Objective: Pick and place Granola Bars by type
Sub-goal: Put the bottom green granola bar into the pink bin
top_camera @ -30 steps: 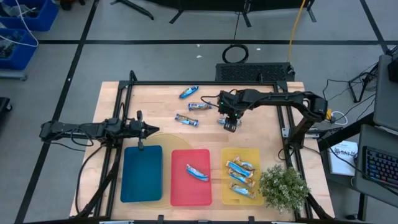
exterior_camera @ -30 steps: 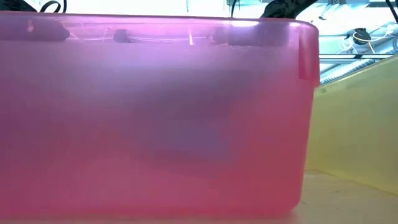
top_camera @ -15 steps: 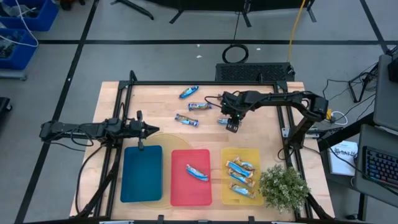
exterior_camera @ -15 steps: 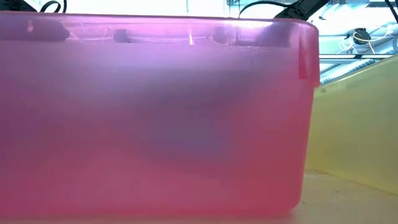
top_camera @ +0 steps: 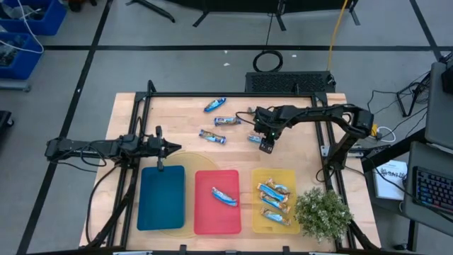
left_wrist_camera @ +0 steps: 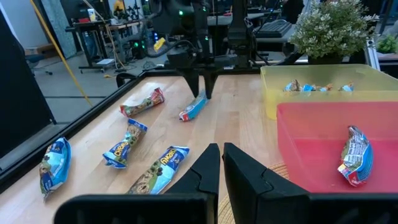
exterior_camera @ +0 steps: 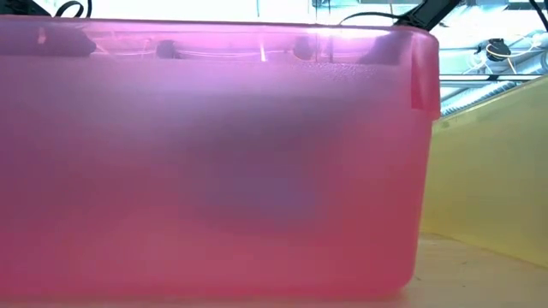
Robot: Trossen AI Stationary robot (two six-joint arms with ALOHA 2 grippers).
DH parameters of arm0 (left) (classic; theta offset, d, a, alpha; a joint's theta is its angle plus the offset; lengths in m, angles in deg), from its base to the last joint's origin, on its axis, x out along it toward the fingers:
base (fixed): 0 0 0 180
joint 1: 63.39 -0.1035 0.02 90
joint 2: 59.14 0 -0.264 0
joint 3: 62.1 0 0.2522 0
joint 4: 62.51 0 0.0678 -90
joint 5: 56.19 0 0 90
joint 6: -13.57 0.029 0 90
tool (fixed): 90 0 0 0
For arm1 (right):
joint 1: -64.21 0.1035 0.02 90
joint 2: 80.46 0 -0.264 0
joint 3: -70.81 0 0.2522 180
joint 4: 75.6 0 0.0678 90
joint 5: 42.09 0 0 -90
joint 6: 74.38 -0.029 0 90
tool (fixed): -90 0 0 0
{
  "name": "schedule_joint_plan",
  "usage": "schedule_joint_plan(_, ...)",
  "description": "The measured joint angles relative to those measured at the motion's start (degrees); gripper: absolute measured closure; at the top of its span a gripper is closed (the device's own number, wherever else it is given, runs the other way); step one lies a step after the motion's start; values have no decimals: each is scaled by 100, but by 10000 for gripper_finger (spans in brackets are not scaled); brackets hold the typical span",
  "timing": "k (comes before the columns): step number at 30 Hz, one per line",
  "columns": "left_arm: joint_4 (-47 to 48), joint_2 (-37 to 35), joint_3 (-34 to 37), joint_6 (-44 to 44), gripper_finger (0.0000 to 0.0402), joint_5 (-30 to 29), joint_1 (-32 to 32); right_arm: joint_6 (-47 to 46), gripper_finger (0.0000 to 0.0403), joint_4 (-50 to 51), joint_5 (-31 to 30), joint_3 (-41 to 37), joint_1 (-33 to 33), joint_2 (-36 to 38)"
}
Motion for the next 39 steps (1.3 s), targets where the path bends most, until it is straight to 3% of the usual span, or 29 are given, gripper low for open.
schedule_joint_plan(7, 0, 1, 0, 0, 371, 2, 0, -83, 260, -211, -93, -162, 0, 0)
schedule_joint_plan(14, 0, -1, 0, 0, 371, 2, -1, 287, 383, -265, -111, -162, 72, 2)
schedule_joint_plan(19, 1, -1, 0, 0, 371, 2, 0, 386, 389, -655, -108, -150, 251, 63)
schedule_joint_plan(24, 1, 0, 0, -1, 371, 4, 1, 271, 392, -960, 156, 66, 594, 596)
schedule_joint_plan(31, 0, -1, 0, -2, 371, 4, 1, -211, 393, -1820, 781, 440, 1727, 1395)
schedule_joint_plan(39, 3, 1, 0, -1, 371, 7, -1, -573, 395, -1346, 490, 1342, 3018, 564)
